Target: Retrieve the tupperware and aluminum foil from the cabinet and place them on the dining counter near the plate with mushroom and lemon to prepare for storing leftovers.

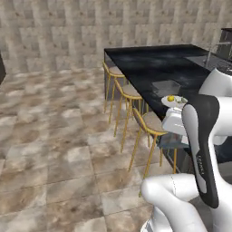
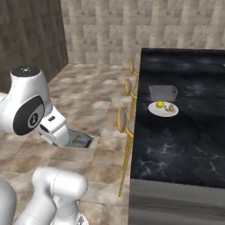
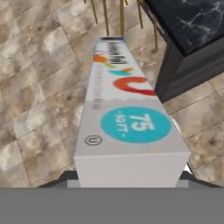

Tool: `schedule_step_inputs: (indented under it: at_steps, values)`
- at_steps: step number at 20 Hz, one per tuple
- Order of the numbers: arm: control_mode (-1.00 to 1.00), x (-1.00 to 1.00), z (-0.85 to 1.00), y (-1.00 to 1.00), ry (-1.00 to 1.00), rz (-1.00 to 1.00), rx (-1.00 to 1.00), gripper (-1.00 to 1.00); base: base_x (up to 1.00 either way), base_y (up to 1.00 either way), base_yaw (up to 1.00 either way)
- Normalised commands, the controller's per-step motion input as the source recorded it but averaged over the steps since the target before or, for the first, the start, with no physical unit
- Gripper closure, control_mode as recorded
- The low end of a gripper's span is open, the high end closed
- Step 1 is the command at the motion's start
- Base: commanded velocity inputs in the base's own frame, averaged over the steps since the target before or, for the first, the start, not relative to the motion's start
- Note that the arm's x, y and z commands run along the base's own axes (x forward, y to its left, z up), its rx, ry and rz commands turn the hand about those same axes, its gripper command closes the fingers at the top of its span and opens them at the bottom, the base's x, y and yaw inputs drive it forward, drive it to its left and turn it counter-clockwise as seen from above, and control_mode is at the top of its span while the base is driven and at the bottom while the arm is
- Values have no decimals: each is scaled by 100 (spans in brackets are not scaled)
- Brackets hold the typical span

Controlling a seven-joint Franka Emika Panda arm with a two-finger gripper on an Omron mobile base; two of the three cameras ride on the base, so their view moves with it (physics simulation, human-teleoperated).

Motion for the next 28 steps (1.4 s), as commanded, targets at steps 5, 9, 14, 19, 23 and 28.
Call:
schedule_step_inputs:
  at_steps: [5,9,14,19,23,28]
  values:
    - [100,0,0,0,0,0,0,100,74,69,-68]
    - [100,0,0,0,0,0,0,100,75,75,-65]
    - [100,0,0,0,0,0,0,100,71,62,-64]
    - [100,0,0,0,0,0,0,100,65,54,-64]
    - [100,0,0,0,0,0,0,100,57,49,-63]
    - [100,0,0,0,0,0,0,100,48,47,-63]
